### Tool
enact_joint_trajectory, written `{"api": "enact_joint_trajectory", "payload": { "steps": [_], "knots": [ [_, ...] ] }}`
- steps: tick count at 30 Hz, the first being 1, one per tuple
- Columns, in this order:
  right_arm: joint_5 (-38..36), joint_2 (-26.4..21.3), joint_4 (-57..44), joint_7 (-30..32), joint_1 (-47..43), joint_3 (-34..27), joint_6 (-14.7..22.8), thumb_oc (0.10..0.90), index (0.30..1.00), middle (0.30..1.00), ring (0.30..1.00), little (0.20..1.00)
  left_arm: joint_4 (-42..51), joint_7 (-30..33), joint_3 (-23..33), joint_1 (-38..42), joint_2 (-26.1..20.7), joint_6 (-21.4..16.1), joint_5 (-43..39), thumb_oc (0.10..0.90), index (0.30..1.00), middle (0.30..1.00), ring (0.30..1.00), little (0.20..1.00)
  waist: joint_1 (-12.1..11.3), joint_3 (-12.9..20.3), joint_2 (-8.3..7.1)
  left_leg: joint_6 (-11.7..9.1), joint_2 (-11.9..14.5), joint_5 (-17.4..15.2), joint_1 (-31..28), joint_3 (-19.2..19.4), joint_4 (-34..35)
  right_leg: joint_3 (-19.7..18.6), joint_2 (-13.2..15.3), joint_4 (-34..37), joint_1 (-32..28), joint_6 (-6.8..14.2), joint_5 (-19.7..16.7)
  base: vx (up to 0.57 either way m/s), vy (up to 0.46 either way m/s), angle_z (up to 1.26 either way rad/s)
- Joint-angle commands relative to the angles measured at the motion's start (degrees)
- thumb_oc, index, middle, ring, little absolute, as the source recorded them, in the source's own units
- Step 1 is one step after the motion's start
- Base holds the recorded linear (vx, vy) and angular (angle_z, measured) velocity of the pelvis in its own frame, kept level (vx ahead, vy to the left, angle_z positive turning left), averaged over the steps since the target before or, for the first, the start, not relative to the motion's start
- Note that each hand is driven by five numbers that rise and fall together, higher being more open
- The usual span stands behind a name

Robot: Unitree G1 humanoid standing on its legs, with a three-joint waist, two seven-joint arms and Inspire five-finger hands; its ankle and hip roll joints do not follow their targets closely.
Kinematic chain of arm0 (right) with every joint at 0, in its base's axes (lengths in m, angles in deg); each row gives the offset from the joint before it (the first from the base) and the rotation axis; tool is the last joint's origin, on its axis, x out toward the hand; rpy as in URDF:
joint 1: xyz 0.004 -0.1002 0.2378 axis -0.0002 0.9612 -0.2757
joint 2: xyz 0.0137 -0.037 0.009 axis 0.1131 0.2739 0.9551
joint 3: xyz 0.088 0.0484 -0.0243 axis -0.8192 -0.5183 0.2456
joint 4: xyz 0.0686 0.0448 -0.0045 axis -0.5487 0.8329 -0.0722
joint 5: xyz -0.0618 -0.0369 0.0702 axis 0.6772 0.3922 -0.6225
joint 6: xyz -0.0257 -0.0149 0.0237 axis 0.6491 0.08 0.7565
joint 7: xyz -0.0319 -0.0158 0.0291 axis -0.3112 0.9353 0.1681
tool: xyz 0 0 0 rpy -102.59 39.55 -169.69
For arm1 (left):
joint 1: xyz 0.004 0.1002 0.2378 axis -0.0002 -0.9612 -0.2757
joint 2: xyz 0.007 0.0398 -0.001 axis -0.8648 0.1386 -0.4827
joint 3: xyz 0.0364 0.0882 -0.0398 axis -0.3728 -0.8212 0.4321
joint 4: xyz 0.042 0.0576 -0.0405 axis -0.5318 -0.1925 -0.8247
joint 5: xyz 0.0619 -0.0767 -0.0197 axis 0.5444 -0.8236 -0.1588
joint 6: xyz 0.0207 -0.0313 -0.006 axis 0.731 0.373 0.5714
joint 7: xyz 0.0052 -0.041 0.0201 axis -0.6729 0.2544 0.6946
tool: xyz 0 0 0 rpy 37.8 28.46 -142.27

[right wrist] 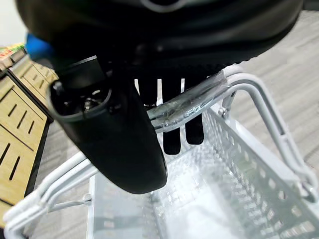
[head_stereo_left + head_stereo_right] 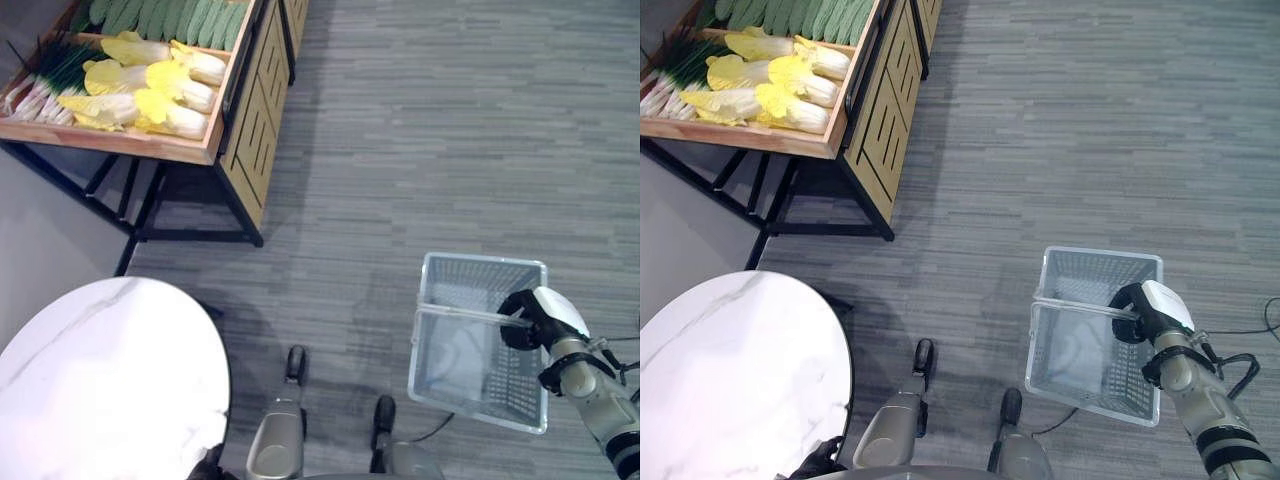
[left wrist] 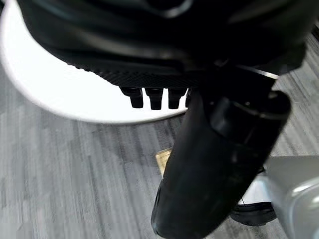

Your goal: Get the vegetables into the basket

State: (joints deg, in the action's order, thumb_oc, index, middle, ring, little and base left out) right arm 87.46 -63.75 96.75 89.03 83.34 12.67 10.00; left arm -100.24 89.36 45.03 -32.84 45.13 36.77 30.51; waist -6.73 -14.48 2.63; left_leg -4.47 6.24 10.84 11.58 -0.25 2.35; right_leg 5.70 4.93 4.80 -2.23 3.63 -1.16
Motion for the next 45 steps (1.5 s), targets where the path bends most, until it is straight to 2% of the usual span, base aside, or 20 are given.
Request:
{"api": "enact_joint_trajectory", "payload": {
  "steps": [1, 3, 4, 5, 8, 9, 10, 13, 16, 20, 22, 26, 28, 30, 31, 32, 37, 41, 43, 45],
  "knots": [
    [-0.2, -2.1, -6.6, 3.2, -3.0, -3.6, 2.4, 0.400, 0.300, 0.300, 0.300, 0.300, -0.5, 0.4, -0.2, 1.8, -4.7, -0.3, 2.2, 0.900, 1.000, 1.000, 1.000, 1.000, 0.3, 4.2, -4.26, -0.4, -1.3, -1.2, 4.8, 0.1, -5.1, -0.5, 2.7, -9.9, -1.5, 4.8, 5.9, 0.19, 0.234, -0.15],
    [0.1, -1.4, -5.9, 3.7, -3.4, -3.4, 2.0, 0.400, 0.300, 0.300, 0.300, 0.300, -0.3, 0.5, -0.3, 1.8, -5.0, -0.4, 2.0, 0.900, 1.000, 1.000, 1.000, 1.000, 0.2, 4.6, -4.68, 0.7, -2.1, -2.6, 4.9, 0.6, -6.1, -1.3, 3.6, -10.7, -0.5, 5.3, 5.1, 0.22, 0.319, 0.05],
    [0.1, -0.5, -4.9, 4.2, -3.6, -3.8, 1.8, 0.400, 0.300, 0.300, 0.300, 0.300, -0.1, 0.5, -0.4, 2.0, -5.4, -0.3, 2.2, 0.900, 1.000, 1.000, 1.000, 1.000, 0.3, 4.8, -5.41, 1.8, -3.3, -4.2, 4.9, 1.1, -7.1, -1.8, 5.1, -11.5, 0.2, 6.3, 2.7, 0.15, 0.248, 0.06],
    [0.1, -0.4, -4.8, 4.2, -3.6, -3.7, 1.8, 0.400, 0.300, 0.300, 0.300, 0.300, -0.1, 0.5, -0.4, 2.0, -5.4, -0.3, 2.2, 0.900, 1.000, 1.000, 1.000, 1.000, 0.3, 4.8, -5.46, 1.9, -3.3, -4.3, 4.9, 1.1, -7.2, -1.8, 5.1, -11.4, 0.2, 6.3, 2.7, 0.14, 0.254, -0.02],
    [0.0, 1.0, -2.8, 5.4, -4.6, -3.7, 1.3, 0.400, 0.300, 0.300, 0.300, 0.300, 0.2, 0.9, -0.5, 2.6, -6.5, -0.2, 2.4, 0.900, 1.000, 1.000, 1.000, 1.000, 0.6, 5.0, -6.43, 3.2, -5.0, -6.1, 4.6, 2.0, -7.7, -2.7, 7.0, -14.1, 2.1, 7.6, -2.3, 0.10, 0.212, -0.12],
    [-0.1, 1.3, -2.7, 5.4, -4.7, -3.7, 1.2, 0.400, 0.300, 0.300, 0.300, 0.300, 0.4, 1.0, -0.4, 2.8, -7.0, -0.2, 2.4, 0.900, 1.000, 1.000, 1.000, 1.000, 0.8, 4.8, -6.45, 3.6, -5.2, -6.5, 4.1, 2.0, -7.4, -2.9, 7.2, -15.3, 2.9, 7.6, -3.5, 0.14, 0.320, -0.05],
    [-0.1, 1.8, -1.9, 5.6, -4.8, -3.6, 1.1, 0.400, 0.300, 0.300, 0.300, 0.300, 0.7, 1.3, -0.4, 3.5, -8.0, 0.0, 2.7, 0.900, 1.000, 1.000, 1.000, 1.000, 1.2, 4.4, -6.21, 4.6, -5.5, -7.5, 3.0, 2.0, -7.4, -3.3, 7.2, -21.3, 5.3, 7.4, -5.8, 0.09, 0.208, -0.04],
    [-0.3, 2.1, -0.3, 5.9, -5.1, -3.2, 1.2, 0.400, 0.300, 0.300, 0.300, 0.300, 1.3, 1.9, -0.8, 4.7, -9.3, 0.3, 3.6, 0.900, 1.000, 1.000, 1.000, 1.000, 1.8, 3.6, -5.66, 5.5, -6.2, -9.1, 0.9, 2.1, -7.8, -2.9, 6.9, -27.6, 7.9, 6.9, -7.6, 0.10, 0.184, -0.03],
    [-0.2, 2.5, 0.0, 5.7, -5.6, -2.3, 1.1, 0.400, 0.300, 0.300, 0.300, 0.300, 1.9, 2.7, -0.7, 7.0, -10.9, 0.4, 3.3, 0.900, 1.000, 1.000, 1.000, 1.000, 3.2, 2.1, -4.71, 6.0, -5.8, -10.2, -2.9, 2.2, -6.7, -0.7, 6.3, -30.7, 13.4, 5.8, -6.9, 0.15, 0.125, 0.02],
    [-0.8, 2.7, -0.2, 5.4, -6.4, -1.1, 1.2, 0.400, 0.300, 0.300, 0.300, 0.300, 4.3, 3.7, -1.5, 10.1, -11.8, -0.3, 2.4, 0.900, 1.000, 1.000, 1.000, 1.000, 5.2, 0.9, -4.79, 4.8, -5.6, -12.0, -6.7, 1.4, -6.0, 1.8, 6.5, -20.1, 17.1, 5.9, -5.1, 0.22, -0.051, -0.13],
    [-1.0, 2.8, -1.0, 5.5, -6.0, -0.9, 1.3, 0.400, 0.300, 0.300, 0.300, 0.300, 5.8, 3.9, -2.4, 11.6, -11.9, -0.6, 2.6, 0.900, 1.000, 1.000, 1.000, 1.000, 6.7, 0.4, -5.35, 3.6, -5.3, -13.9, -8.9, 0.1, -6.5, 0.1, 6.7, -11.3, 18.6, 7.3, -7.5, 0.37, -0.188, 0.23],
    [-0.5, 3.0, -2.0, 5.4, -3.6, -1.8, 1.1, 0.400, 0.300, 0.300, 0.300, 0.300, 8.2, 4.1, -3.2, 12.2, -11.5, -1.1, 2.9, 0.900, 1.000, 1.000, 1.000, 1.000, 8.1, 1.2, -5.78, 2.1, -4.4, -16.6, -12.7, -1.5, -6.9, -0.5, 7.6, -7.6, 20.4, 8.8, -10.9, 0.31, -0.168, 0.27],
    [-0.7, 3.3, -2.0, 5.3, -2.4, -2.4, 1.1, 0.400, 0.300, 0.300, 0.300, 0.300, 9.7, 4.1, -3.5, 11.8, -11.0, -1.4, 2.7, 0.900, 1.000, 1.000, 1.000, 1.000, 8.1, 2.5, -6.10, 1.4, -3.9, -17.5, -14.2, -2.4, -7.2, 0.0, 7.1, -7.9, 19.2, 8.2, -10.1, 0.38, -0.264, 0.36],
    [-0.8, 3.4, -2.3, 5.1, -2.3, -2.2, 1.1, 0.400, 0.300, 0.300, 0.300, 0.300, 9.5, 4.2, -3.5, 11.5, -10.4, -1.3, 2.2, 0.900, 1.000, 1.000, 1.000, 1.000, 8.4, 3.8, -5.46, 0.5, -1.9, -16.7, -15.9, -2.9, -6.9, 0.9, 5.3, -9.0, 18.7, 7.4, -9.2, 0.35, -0.305, 0.36],
    [-1.1, 3.5, -2.7, 4.9, -1.4, -2.3, 1.2, 0.400, 0.300, 0.300, 0.300, 0.300, 9.5, 4.1, -3.3, 10.8, -9.6, -1.2, 1.7, 0.900, 1.000, 1.000, 1.000, 1.000, 8.4, 4.8, -4.81, -0.4, -0.1, -14.7, -16.3, -4.0, -7.5, 1.8, 3.7, -10.4, 18.3, 6.2, -7.3, 0.30, -0.277, 0.13],
    [-1.1, 3.5, -2.7, 4.9, -1.4, -2.3, 1.2, 0.400, 0.300, 0.300, 0.300, 0.300, 9.5, 4.1, -3.3, 10.7, -9.6, -1.2, 1.7, 0.900, 1.000, 1.000, 1.000, 1.000, 8.5, 4.9, -4.74, -0.5, 0.0, -14.7, -16.2, -4.1, -7.5, 1.9, 3.6, -10.5, 18.3, 6.1, -7.2, 0.28, -0.276, 0.02],
    [-1.9, 1.4, -2.3, 5.2, -1.2, -2.6, 1.7, 0.400, 0.300, 0.300, 0.300, 0.300, 7.1, 3.8, -3.0, 9.7, -7.9, -0.9, 1.1, 0.900, 1.000, 1.000, 1.000, 1.000, 8.4, 5.2, -3.35, -2.3, 2.5, -7.9, -14.9, -5.8, -10.9, 3.8, 1.5, -12.7, 17.1, 3.9, -3.4, 0.19, -0.221, 0.14],
    [-2.0, -0.9, -3.5, 5.3, -0.8, -3.7, 1.8, 0.400, 0.300, 0.300, 0.300, 0.300, 4.1, 3.7, -2.2, 8.9, -7.0, 0.0, 1.7, 0.900, 1.000, 1.000, 1.000, 1.000, 8.2, 4.4, -3.69, -2.8, 2.9, -3.4, -10.6, -3.3, -18.2, 5.5, 1.5, -11.5, 14.6, 2.1, -1.8, 0.13, -0.176, 0.23],
    [-2.2, -1.8, -4.4, 5.7, -0.7, -4.5, 1.9, 0.400, 0.300, 0.300, 0.300, 0.300, 2.9, 3.7, -2.1, 8.6, -6.7, 0.4, 2.3, 0.900, 1.000, 1.000, 1.000, 1.000, 7.6, 3.5, -3.72, -2.5, 2.2, -3.2, -7.7, -2.2, -18.2, 6.0, 1.6, -10.5, 13.0, 1.8, -1.2, 0.09, -0.107, 0.20],
    [-2.3, -2.6, -5.0, 5.8, -1.0, -5.1, 1.9, 0.400, 0.300, 0.300, 0.300, 0.300, 1.7, 3.4, -2.2, 7.9, -6.2, 0.6, 3.1, 0.900, 1.000, 1.000, 1.000, 1.000, 6.8, 3.0, -3.87, -1.9, 0.5, -5.5, -3.5, -1.3, -15.0, 6.4, 2.2, -9.1, 11.7, 2.3, -0.9, 0.08, -0.056, 0.23]
  ]
}}
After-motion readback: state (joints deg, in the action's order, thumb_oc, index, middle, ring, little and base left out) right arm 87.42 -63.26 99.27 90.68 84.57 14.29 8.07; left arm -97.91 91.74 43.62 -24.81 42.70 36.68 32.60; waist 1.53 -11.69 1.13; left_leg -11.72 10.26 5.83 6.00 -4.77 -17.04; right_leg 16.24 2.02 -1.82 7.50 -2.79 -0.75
